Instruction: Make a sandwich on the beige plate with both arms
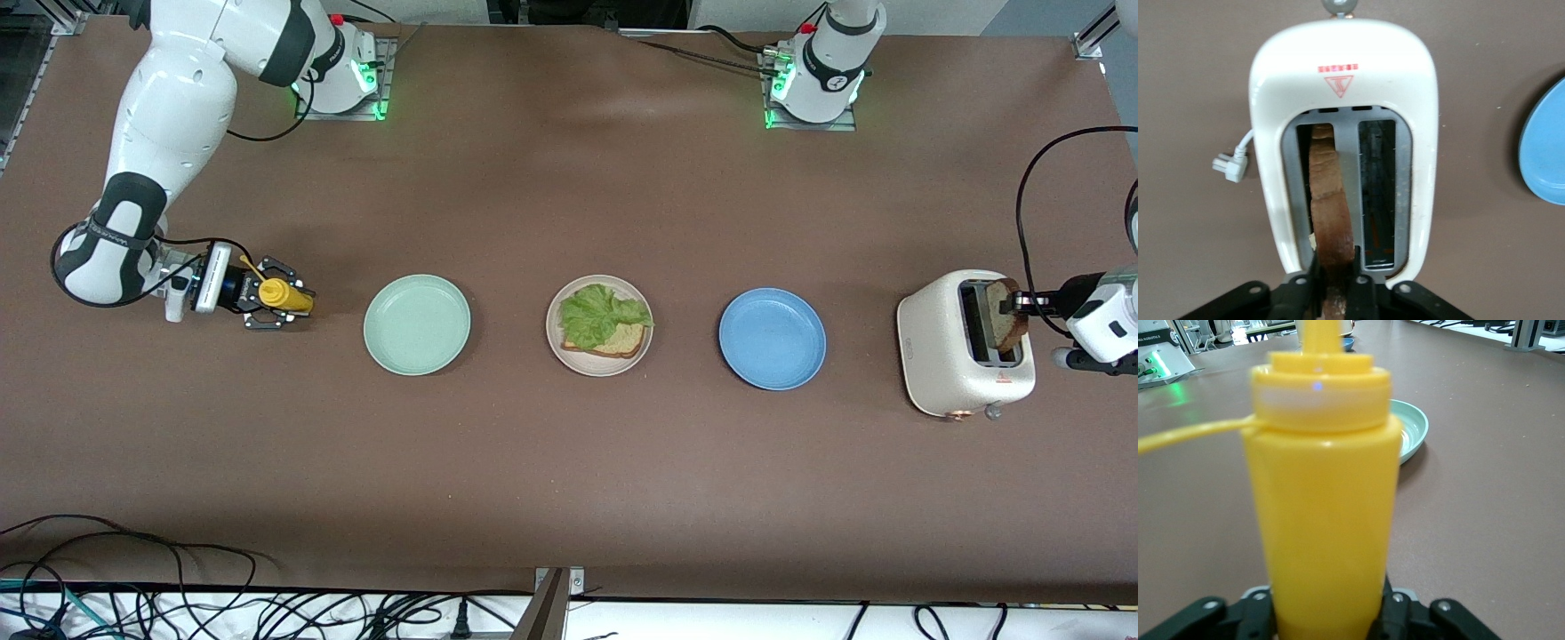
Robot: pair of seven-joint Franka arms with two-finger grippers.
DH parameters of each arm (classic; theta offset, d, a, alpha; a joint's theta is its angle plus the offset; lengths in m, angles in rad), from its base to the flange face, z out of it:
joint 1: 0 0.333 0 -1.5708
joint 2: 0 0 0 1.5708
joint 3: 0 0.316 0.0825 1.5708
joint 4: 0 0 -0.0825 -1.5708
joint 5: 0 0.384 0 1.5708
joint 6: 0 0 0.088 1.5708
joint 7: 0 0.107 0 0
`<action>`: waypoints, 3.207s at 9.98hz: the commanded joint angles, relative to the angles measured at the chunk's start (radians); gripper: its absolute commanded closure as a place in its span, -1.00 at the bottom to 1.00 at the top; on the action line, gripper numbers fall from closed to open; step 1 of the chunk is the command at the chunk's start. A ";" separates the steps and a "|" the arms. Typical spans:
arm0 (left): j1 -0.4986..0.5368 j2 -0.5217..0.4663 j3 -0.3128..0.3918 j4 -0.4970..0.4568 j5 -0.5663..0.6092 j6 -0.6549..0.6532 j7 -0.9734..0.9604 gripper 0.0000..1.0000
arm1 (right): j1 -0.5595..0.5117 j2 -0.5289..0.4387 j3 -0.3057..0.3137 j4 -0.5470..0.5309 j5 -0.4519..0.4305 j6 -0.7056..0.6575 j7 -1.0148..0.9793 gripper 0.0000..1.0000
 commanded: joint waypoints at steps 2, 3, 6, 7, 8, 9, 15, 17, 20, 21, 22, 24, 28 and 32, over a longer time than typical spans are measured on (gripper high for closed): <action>0.005 -0.055 -0.007 0.009 0.054 -0.052 0.014 1.00 | -0.088 0.004 0.067 0.011 0.015 -0.020 -0.021 -0.94; 0.004 -0.070 -0.010 0.009 0.054 -0.063 0.010 1.00 | -0.107 0.004 0.073 0.019 0.005 -0.020 -0.021 -1.00; -0.004 -0.084 -0.017 0.053 0.055 -0.130 0.006 1.00 | -0.162 0.004 0.072 0.040 -0.045 -0.023 -0.003 -1.00; -0.010 -0.086 -0.023 0.090 0.055 -0.170 0.006 1.00 | -0.188 0.004 0.072 0.060 -0.076 -0.023 -0.001 -1.00; -0.024 -0.086 -0.031 0.144 0.055 -0.229 0.003 1.00 | -0.229 0.004 0.072 0.091 -0.123 -0.023 0.022 -1.00; -0.056 -0.086 -0.040 0.191 0.052 -0.289 0.000 1.00 | -0.272 0.001 0.072 0.130 -0.178 -0.024 0.054 -1.00; -0.364 -0.021 -0.071 0.247 -0.301 -0.387 -0.200 1.00 | -0.478 -0.005 0.011 0.606 -0.453 -0.239 0.569 -1.00; -0.471 0.008 -0.071 0.248 -0.453 -0.336 -0.407 1.00 | -0.467 -0.008 -0.055 0.703 -0.453 -0.314 0.771 -1.00; -0.525 0.098 -0.071 0.247 -0.760 -0.272 -0.428 1.00 | -0.466 -0.041 -0.065 0.824 -0.446 -0.375 1.098 -1.00; -0.527 0.155 -0.071 0.247 -0.838 -0.271 -0.404 1.00 | -0.466 -0.066 -0.069 0.876 -0.449 -0.386 1.217 -1.00; -0.528 0.216 -0.071 0.247 -0.909 -0.268 -0.332 1.00 | -0.466 -0.074 -0.071 0.932 -0.450 -0.397 1.329 -1.00; -0.505 0.319 -0.069 0.244 -1.059 -0.198 -0.148 1.00 | -0.458 -0.080 -0.109 1.014 -0.455 -0.409 1.489 -1.00; -0.488 0.448 -0.066 0.227 -1.266 -0.189 0.136 1.00 | -0.233 -0.082 -0.320 1.043 -0.503 -0.391 1.833 -1.00; -0.479 0.528 -0.066 0.202 -1.281 -0.144 0.381 1.00 | -0.252 -0.207 -0.029 1.163 -0.791 -0.377 2.212 -1.00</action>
